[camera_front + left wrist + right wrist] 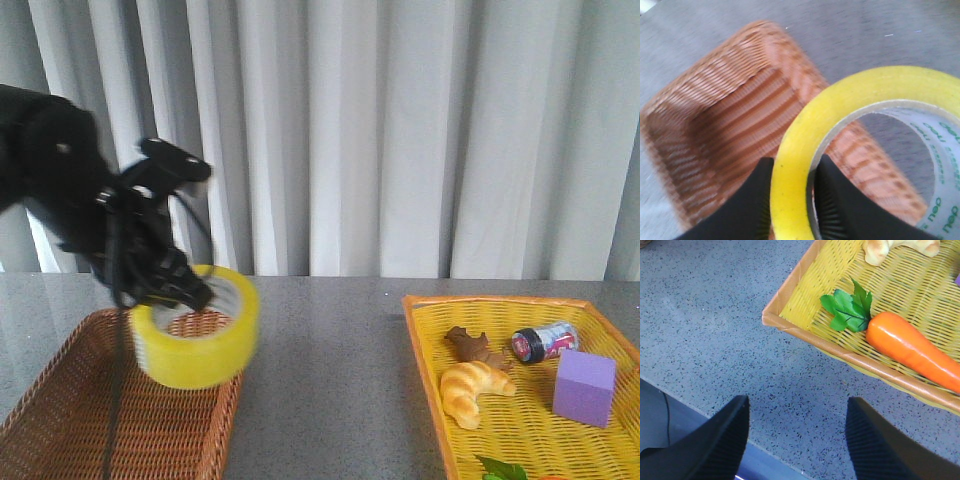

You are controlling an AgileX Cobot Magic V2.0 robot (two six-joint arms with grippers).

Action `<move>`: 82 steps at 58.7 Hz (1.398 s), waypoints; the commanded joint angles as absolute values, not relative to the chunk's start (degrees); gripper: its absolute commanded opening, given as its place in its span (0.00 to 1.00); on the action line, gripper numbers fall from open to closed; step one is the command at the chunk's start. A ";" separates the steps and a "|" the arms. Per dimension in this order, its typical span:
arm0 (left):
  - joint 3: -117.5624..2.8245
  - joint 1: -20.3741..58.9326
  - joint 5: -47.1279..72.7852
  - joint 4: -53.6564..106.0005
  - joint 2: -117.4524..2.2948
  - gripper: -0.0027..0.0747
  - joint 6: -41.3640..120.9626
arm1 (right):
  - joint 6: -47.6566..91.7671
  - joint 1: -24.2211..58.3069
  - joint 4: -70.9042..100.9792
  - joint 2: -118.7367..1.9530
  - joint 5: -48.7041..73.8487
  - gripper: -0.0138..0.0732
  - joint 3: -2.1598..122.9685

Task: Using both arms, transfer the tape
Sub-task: 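Lift the tape roll with the left gripper over the brown basket, then lower the tape roll into the brown basket and open the left gripper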

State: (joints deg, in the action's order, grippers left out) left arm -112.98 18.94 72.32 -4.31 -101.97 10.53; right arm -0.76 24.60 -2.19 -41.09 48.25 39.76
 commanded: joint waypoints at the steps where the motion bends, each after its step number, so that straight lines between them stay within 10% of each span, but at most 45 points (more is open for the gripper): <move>1: -114.79 14.61 70.12 -4.26 -99.23 0.20 9.61 | -0.72 24.25 -2.43 -40.90 45.15 0.63 41.31; 50: -104.53 6.45 60.77 -3.53 -113.82 0.22 9.16 | -0.72 24.25 -2.43 -40.90 45.15 0.63 41.31; 71: -104.71 6.45 62.09 0.95 -110.52 0.73 8.63 | -0.72 24.25 -2.43 -40.90 45.15 0.63 41.31; 82: -104.71 6.45 61.14 5.63 -102.53 0.78 8.63 | -0.72 24.25 -2.43 -40.90 45.15 0.63 41.31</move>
State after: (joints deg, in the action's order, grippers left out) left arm -103.02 6.47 63.26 2.56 -110.59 9.19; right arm -0.76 24.60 -2.19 -41.09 48.25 39.76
